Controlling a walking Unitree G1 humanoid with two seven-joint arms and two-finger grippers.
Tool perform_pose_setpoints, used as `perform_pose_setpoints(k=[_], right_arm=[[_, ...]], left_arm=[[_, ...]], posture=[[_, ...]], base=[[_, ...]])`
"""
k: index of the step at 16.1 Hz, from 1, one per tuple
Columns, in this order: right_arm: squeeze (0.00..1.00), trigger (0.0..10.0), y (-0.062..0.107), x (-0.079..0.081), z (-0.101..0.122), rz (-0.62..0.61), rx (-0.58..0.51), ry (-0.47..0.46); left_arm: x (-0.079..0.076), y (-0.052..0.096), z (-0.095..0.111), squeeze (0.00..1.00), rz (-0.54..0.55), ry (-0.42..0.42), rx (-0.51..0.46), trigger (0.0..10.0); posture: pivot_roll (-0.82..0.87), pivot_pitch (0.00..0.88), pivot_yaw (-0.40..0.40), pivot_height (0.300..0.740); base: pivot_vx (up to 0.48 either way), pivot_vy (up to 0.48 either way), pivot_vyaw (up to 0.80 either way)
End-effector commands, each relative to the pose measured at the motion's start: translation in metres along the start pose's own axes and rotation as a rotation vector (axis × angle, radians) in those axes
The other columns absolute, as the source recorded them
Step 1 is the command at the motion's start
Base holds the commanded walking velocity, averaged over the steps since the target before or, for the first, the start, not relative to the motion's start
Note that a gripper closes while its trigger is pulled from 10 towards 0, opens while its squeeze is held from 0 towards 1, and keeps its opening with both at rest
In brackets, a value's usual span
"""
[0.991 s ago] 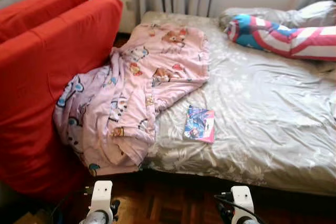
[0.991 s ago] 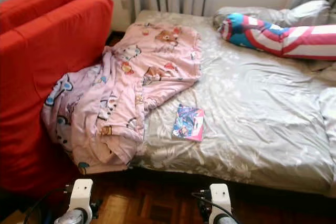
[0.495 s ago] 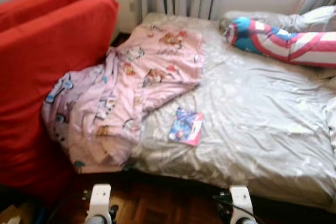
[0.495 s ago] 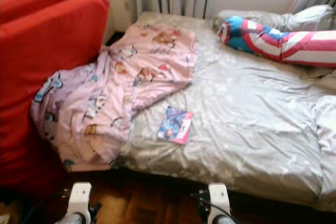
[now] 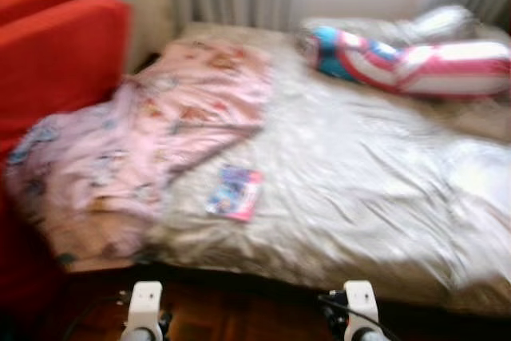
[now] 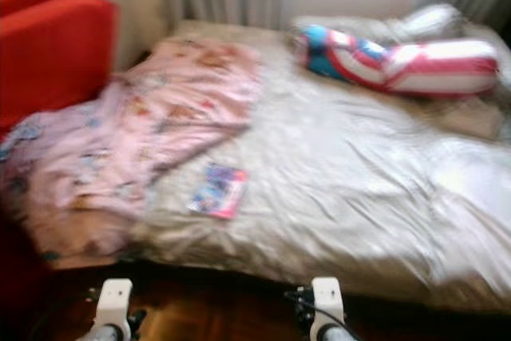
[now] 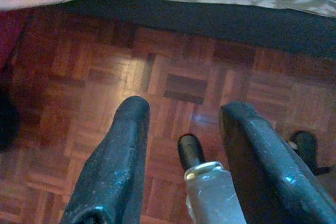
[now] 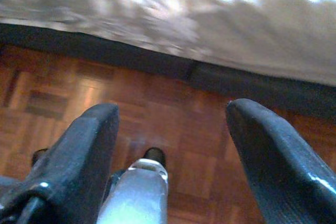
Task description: Clean up the room
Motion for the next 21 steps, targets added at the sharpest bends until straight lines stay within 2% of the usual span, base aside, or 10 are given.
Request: perform_pose_setpoints(k=[1, 21], right_arm=[[0.00, 10.0, 0.0028, -0.0099, -0.0092, -0.025, 0.026, -0.005], [0.00, 10.0, 0.0026, -0.0095, -0.0092, -0.028, 0.028, -0.002]], left_arm=[[-0.0121, -0.0003, -0.0037, 0.00, -0.025, 0.011, 0.011, 10.0], [-0.0109, 0.0002, -0.0066, 0.00, -0.028, 0.007, 0.024, 10.0]], posture=[[-0.11, 0.075, -0.056, 0.740], [-0.12, 0.078, -0.055, 0.740]], base=[[0.000, -0.341, 0.00], [0.000, -0.312, 0.00]])
Point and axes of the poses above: a point about 5 cm out from each wrist's last joint towards the gripper, its own y axis pointing back from the gripper into the wrist, its own z axis along the axis of the wrist's last joint, x = y × z, the point moved 4 cm from there along -y, pointing out of the wrist towards the gripper, and after that the axes turned 12 degrees about y, right-handed, at the moved point
